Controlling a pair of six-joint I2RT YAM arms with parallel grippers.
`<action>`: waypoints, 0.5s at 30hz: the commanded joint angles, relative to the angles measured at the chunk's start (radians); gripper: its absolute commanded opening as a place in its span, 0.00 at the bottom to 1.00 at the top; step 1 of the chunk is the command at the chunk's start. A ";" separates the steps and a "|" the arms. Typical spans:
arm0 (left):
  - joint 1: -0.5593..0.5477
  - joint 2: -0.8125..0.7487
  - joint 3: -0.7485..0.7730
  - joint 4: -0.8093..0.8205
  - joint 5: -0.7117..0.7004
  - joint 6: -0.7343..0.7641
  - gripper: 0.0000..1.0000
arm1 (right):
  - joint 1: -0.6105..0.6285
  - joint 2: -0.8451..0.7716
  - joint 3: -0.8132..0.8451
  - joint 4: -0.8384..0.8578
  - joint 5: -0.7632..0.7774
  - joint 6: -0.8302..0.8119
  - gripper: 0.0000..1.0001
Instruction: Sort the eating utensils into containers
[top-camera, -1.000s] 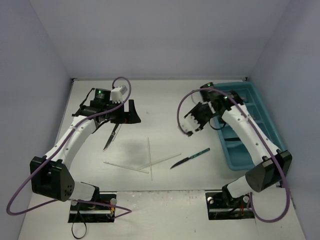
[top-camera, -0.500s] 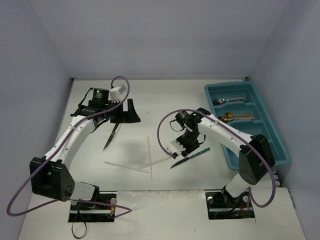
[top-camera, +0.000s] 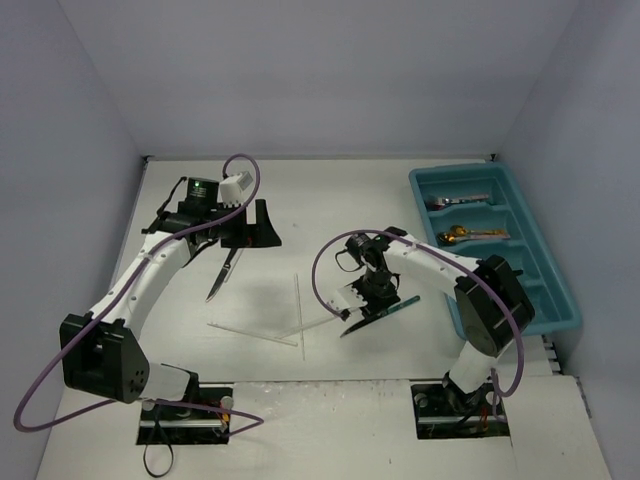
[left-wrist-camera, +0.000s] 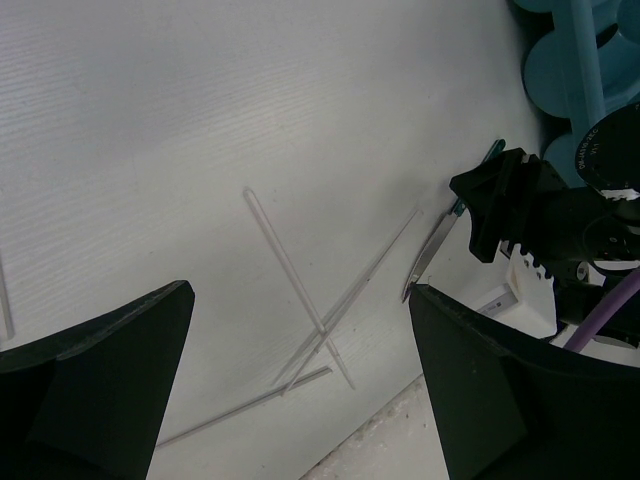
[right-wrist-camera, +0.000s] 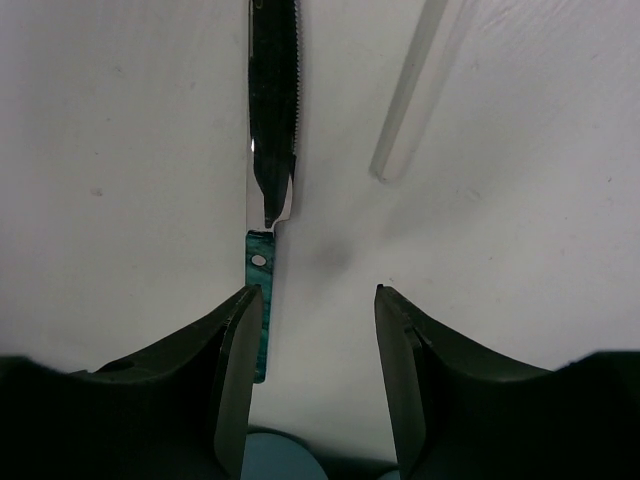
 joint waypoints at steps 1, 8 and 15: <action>0.004 -0.024 0.006 0.041 0.020 -0.003 0.88 | 0.004 -0.010 -0.010 0.002 0.047 0.069 0.46; 0.003 -0.022 0.001 0.040 0.015 0.001 0.88 | 0.020 -0.076 -0.079 0.022 0.063 0.133 0.47; 0.003 -0.001 0.004 0.039 0.018 -0.012 0.88 | 0.028 -0.091 -0.113 0.068 0.082 0.212 0.47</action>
